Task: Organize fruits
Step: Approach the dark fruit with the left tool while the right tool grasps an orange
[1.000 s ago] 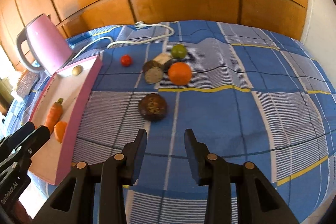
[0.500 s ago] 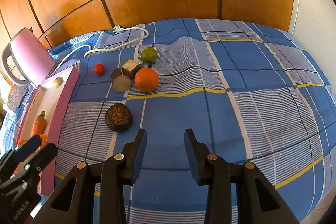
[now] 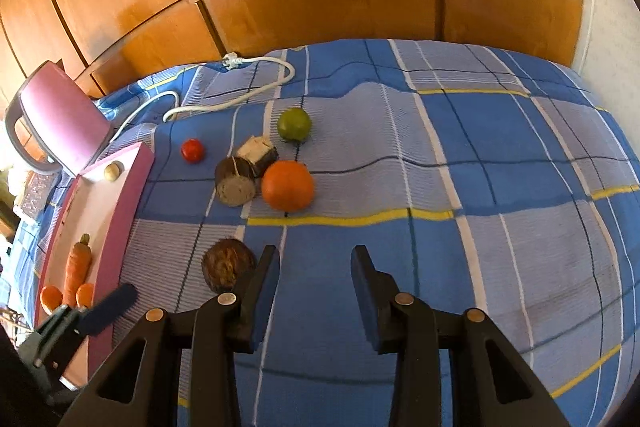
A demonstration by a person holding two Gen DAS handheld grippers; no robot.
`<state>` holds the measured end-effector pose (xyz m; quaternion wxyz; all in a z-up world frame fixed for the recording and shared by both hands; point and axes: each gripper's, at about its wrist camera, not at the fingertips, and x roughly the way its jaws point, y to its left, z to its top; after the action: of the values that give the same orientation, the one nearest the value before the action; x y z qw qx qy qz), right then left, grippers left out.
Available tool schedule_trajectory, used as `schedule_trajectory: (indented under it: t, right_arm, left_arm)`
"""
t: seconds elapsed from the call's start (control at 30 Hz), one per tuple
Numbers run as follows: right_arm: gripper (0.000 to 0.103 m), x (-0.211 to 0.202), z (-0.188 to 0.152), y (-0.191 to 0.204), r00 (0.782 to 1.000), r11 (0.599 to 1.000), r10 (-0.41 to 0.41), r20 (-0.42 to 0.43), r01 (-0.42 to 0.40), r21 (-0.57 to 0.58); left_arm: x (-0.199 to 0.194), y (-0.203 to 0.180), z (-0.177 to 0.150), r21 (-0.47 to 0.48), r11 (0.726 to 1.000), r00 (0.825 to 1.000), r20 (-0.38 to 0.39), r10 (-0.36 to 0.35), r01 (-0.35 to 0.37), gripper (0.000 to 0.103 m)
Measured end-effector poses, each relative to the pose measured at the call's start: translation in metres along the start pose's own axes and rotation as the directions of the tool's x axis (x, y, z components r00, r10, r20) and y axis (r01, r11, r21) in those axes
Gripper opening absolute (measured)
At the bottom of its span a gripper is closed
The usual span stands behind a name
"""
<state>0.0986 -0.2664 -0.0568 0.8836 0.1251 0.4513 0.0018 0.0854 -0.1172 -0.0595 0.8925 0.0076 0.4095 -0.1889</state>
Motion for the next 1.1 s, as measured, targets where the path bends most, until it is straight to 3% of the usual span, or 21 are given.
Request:
schedule_trajectory:
  t: [0.47, 1.1]
  right_arm:
    - [0.039, 0.038, 0.03, 0.007, 0.998, 0.998, 0.053, -0.039, -0.054, -0.016]
    - [0.04, 0.052, 0.037, 0.012, 0.996, 0.997, 0.07, -0.05, -0.071, -0.021]
  left_arm:
    - [0.029, 0.0, 0.009, -0.035, 0.998, 0.999, -0.013, -0.047, 0.046, 0.052]
    - [0.035, 0.002, 0.015, -0.075, 0.996, 0.999, -0.002, -0.041, 0.04, 0.053]
